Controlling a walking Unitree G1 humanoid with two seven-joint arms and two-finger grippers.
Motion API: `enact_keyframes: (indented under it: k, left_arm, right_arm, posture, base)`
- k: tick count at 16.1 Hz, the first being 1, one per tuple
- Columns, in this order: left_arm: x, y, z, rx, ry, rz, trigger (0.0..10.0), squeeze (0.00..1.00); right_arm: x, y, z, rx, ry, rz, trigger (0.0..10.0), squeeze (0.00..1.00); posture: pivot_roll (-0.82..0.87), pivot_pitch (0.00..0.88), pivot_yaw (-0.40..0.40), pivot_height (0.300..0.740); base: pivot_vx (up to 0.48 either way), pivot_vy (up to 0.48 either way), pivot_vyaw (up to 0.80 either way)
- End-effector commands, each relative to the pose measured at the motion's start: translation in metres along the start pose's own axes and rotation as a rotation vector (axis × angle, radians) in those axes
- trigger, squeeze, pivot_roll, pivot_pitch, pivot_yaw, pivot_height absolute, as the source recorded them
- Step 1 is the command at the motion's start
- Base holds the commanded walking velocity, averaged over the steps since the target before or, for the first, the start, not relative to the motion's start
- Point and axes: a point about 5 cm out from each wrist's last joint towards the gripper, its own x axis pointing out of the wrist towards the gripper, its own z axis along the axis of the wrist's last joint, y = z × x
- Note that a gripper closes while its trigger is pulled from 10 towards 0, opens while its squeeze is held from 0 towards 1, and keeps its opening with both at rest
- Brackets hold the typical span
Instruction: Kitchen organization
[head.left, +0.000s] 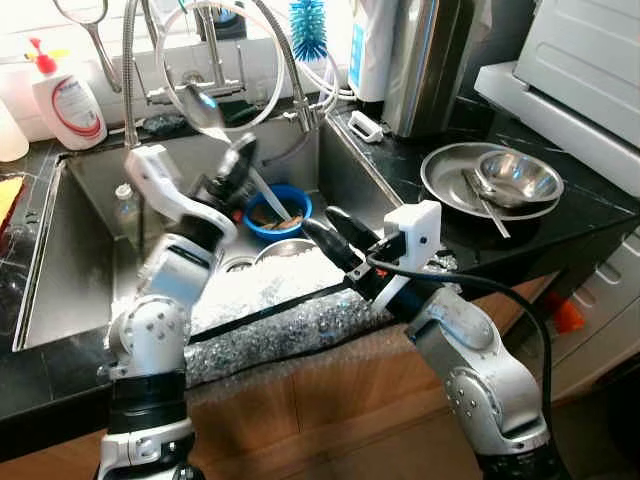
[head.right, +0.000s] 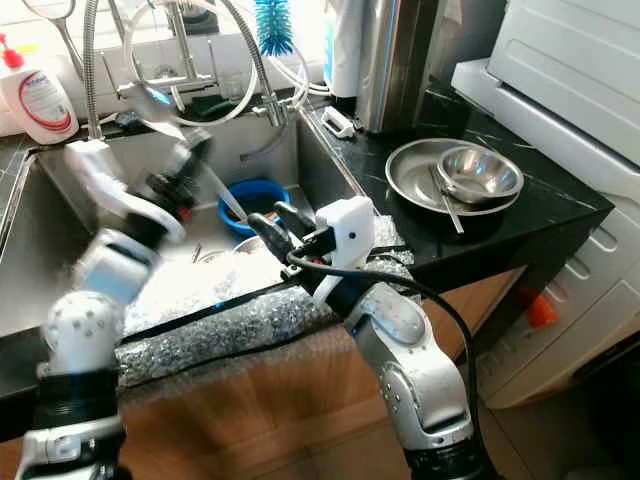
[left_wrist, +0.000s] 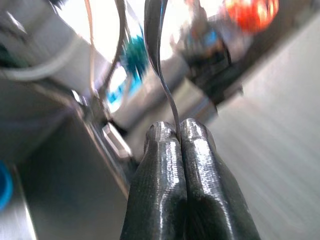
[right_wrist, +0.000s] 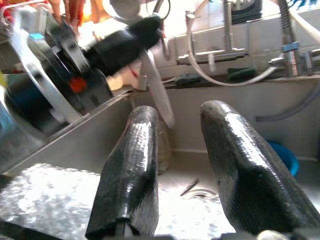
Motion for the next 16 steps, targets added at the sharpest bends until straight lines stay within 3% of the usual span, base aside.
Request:
enact_keyframes:
  k: [1,3,4,8,9,12,16]
  left_arm:
    - [0.003,0.002,0.009,0.036,-0.063,0.046,0.0,0.0]
    - [0.005,0.009,0.027,0.244,-0.162,0.175,0.0,0.0]
    - [0.005,0.011,0.031,0.456,-0.175,0.208,10.0,0.0]
    - [-0.003,0.026,0.01,0.867,-0.057,0.223,10.0,0.0]
    - [-0.006,0.03,0.006,0.92,-0.043,0.225,10.0,0.0]
    - [-0.012,0.042,-0.008,0.997,0.011,0.243,10.0,0.0]
    - [-0.012,0.059,-0.025,1.008,0.11,0.302,10.0,0.0]
  right_arm:
    - [0.001,0.0,0.001,-0.022,-0.005,-0.012,10.0,0.0]
    - [0.001,-0.004,0.001,-0.046,0.0,-0.049,10.0,0.0]
    - [0.0,-0.007,0.002,-0.072,-0.001,-0.09,10.0,0.0]
    - [-0.01,-0.033,0.009,-0.198,-0.036,-0.368,10.0,0.0]
    - [-0.014,-0.037,0.008,-0.213,-0.034,-0.409,10.0,0.0]
    - [-0.023,-0.047,0.007,-0.217,-0.041,-0.51,10.0,0.0]
    - [-0.022,-0.047,0.006,-0.219,-0.044,-0.532,10.0,0.0]
  posture:
    - [-0.1,0.03,0.029,0.74]
    - [-0.1,0.033,0.029,0.74]
    - [-0.1,0.036,0.03,0.74]
    - [-0.11,0.043,0.033,0.74]
    - [-0.11,0.047,0.033,0.74]
    - [-0.11,0.051,0.035,0.74]
    - [-0.11,0.052,0.034,0.74]
  base:
    - [0.0,0.0,0.0]
    - [0.0,0.0,0.0]
    - [0.0,0.0,0.0]
    - [0.0,0.0,0.0]
    - [0.0,0.0,0.0]
    - [0.0,0.0,0.0]
    - [0.0,0.0,0.0]
